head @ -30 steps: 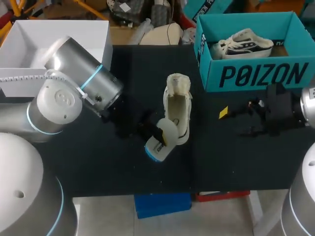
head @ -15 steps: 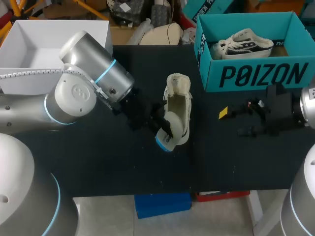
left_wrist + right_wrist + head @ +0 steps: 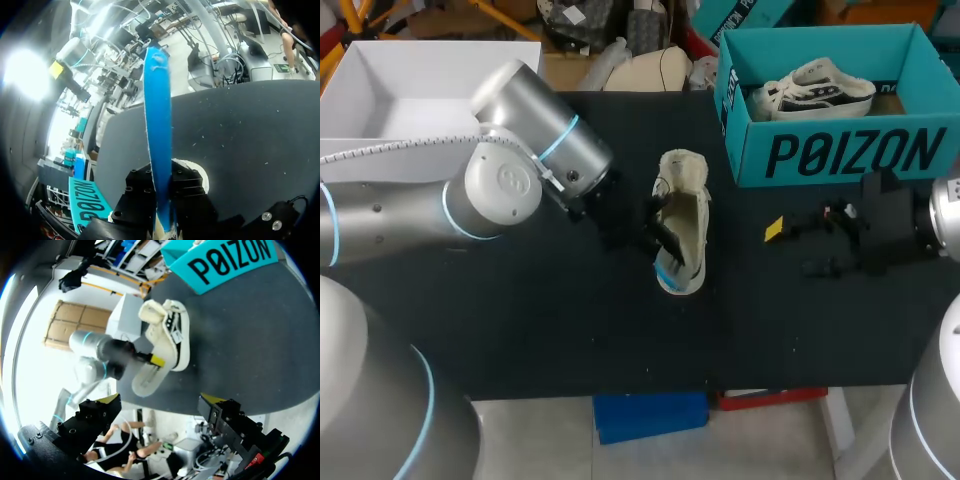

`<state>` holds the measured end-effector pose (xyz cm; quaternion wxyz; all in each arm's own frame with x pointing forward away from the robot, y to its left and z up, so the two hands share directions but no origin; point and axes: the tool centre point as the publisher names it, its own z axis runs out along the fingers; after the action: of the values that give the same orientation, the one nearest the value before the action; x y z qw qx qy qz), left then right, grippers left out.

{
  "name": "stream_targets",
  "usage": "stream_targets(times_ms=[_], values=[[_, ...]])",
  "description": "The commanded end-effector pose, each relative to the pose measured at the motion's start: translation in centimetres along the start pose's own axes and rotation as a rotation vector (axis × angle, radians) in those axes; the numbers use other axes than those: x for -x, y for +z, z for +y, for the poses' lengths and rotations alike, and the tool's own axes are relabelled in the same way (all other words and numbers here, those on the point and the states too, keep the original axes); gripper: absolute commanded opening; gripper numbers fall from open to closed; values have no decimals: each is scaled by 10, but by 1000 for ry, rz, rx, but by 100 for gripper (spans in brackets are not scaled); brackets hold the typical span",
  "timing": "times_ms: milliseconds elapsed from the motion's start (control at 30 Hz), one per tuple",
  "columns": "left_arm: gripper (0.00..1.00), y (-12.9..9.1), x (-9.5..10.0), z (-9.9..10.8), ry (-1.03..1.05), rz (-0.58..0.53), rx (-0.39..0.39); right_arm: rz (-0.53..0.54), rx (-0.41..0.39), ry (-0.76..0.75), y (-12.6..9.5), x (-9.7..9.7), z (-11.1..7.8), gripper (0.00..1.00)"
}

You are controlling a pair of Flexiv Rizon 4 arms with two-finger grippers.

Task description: Take the shoe out of the shoebox, open the shoe tongue, remove and reinsert the insole, then place the shoe into the shoebox

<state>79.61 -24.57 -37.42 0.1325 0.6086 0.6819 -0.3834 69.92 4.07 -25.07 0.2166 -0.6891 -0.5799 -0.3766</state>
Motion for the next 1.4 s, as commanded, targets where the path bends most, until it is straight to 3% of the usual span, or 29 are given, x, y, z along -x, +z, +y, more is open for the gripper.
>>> stream_targets(times_ms=[33,533,600,633,667,900,1267,1333,1400], values=[[0,8,0,14,-9,9,14,-2,-1,1,-1,0,0,100],[0,7,1,37,-62,20,132,-2,-1,1,-1,0,0,100],[49,6,-1,37,-73,35,131,-2,-1,1,-1,0,0,100],[92,4,-2,35,-74,45,125,-2,-1,1,-1,0,0,100],[100,3,-2,33,-78,51,121,-2,-1,1,-1,0,0,100],[100,-8,0,20,-78,72,112,-2,-1,1,-1,0,0,100],[98,-15,6,-12,-61,10,67,-2,-1,1,-1,0,0,100],[87,-17,6,-17,-61,10,64,-2,-1,1,-1,0,0,100],[52,-19,4,-20,-73,15,61,-2,-1,1,-1,0,0,100]])
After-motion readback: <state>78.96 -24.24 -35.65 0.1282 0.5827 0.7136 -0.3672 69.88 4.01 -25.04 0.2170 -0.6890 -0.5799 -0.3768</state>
